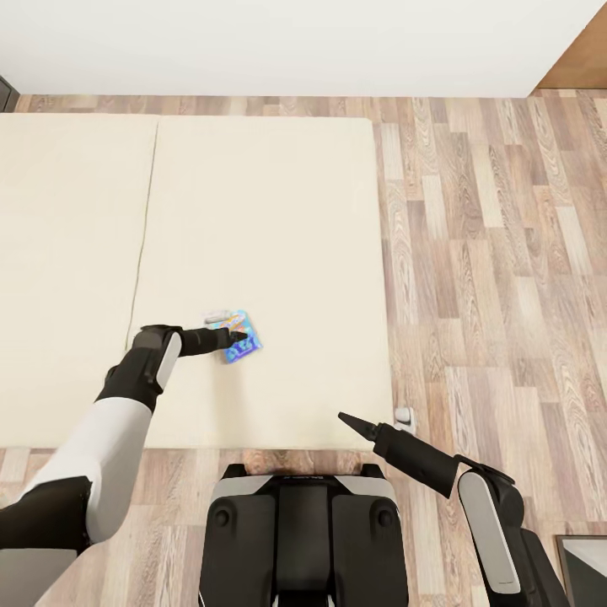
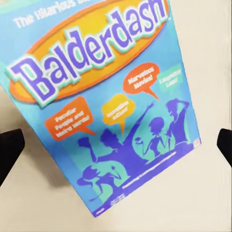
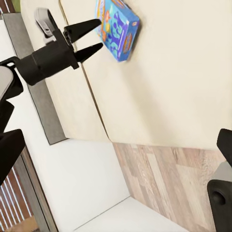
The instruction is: Put all the toys in the child's room - the three board games (two on the bed and one on the table), the two jigsaw puzzles on the table, and the tennis ball on the table - inside the toy box on the table in the child's room.
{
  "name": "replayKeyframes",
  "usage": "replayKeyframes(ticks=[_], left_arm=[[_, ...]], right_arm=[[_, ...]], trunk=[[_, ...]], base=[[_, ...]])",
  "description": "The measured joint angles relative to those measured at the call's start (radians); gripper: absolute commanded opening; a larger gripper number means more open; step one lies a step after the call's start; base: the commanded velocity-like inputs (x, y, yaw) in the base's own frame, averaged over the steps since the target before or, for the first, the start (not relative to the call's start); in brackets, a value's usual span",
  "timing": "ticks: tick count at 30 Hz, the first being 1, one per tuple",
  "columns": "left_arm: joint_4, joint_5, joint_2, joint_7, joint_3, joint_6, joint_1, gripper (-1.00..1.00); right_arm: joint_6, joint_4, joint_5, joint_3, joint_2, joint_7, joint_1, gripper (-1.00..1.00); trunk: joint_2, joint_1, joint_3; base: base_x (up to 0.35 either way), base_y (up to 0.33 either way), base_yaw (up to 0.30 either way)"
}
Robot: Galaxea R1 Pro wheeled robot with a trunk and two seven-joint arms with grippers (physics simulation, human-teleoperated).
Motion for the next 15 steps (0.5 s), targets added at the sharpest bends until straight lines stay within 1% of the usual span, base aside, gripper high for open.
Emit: replayKeyframes(ticks=[3, 5, 9, 15], left_arm=[[-0.002, 0.001, -0.024, 0.001, -0.001, 0.001, -0.011, 1.00], [-0.002, 0.000, -0.036, 0.002, -0.003, 0.000, -0.026, 1.00], [-0.003, 0.001, -0.059, 0.005, -0.003, 0.000, -0.038, 1.00], [-0.006, 0.000, -0.120, 0.008, -0.004, 0.000, -0.040, 1.00]], right_arm=[[0.000, 0.000, 0.000, 0.000, 0.000, 0.000, -0.001, 1.00], [0.000, 0.000, 0.000, 0.000, 0.000, 0.000, -0.001, 1.00], [0.000, 0.000, 0.000, 0.000, 0.000, 0.000, 0.000, 1.00], [0.000, 0.000, 0.000, 0.000, 0.000, 0.000, -0.001, 1.00]], trunk=[[0.000, 0.000, 0.000], [0.000, 0.000, 0.000], [0.000, 0.000, 0.000], [0.000, 0.000, 0.000]], base=[[0.000, 0.000, 0.000], [0.000, 0.000, 0.000], [0.000, 0.000, 0.000], [0.000, 0.000, 0.000]])
